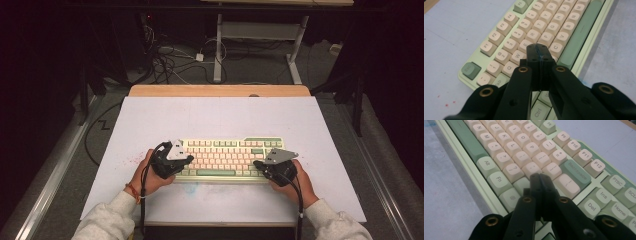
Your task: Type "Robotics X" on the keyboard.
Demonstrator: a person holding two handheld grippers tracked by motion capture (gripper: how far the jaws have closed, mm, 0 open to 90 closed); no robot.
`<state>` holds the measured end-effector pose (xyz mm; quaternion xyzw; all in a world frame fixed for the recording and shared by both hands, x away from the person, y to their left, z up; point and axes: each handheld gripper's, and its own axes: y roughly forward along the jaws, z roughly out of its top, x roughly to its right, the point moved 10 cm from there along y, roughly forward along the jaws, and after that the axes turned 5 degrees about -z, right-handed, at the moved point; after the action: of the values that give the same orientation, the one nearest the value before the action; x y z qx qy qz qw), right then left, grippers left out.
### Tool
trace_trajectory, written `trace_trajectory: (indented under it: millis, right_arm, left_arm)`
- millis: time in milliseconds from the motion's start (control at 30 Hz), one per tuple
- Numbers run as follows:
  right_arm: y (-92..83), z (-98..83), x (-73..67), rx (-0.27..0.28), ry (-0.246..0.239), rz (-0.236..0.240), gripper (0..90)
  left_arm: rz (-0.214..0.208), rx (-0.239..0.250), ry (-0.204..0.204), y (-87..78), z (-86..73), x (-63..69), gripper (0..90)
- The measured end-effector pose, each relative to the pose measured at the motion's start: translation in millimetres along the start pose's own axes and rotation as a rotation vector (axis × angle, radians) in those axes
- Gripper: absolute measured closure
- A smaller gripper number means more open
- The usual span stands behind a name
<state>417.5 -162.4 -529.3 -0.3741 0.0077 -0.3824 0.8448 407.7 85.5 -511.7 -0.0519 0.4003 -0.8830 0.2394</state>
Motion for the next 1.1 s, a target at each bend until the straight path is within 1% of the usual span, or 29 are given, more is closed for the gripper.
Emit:
trace_trajectory:
  millis: [167,567,900,1100]
  right_arm:
    - [-0.1,-0.1,0.0,0.001,0.003,-0.001,90.0]
    - [-0.1,0.0,-0.3,-0.002,0.000,-0.004,90.0]
    - [-0.1,0.2,-0.4,-0.004,-0.006,-0.007,90.0]
    - [-0.1,0.2,-0.6,-0.004,-0.008,-0.008,90.0]
  left_arm:
    - [-0.017,-0.025,0.016,6.5,1.3,0.8,88.0]
    - [-0.053,-0.063,0.030,19.8,2.4,5.7,87.9]
    - [-0.065,-0.075,0.034,25.6,3.0,7.9,87.8]
    - [-0.063,-0.081,0.038,27.1,2.5,8.3,87.8]
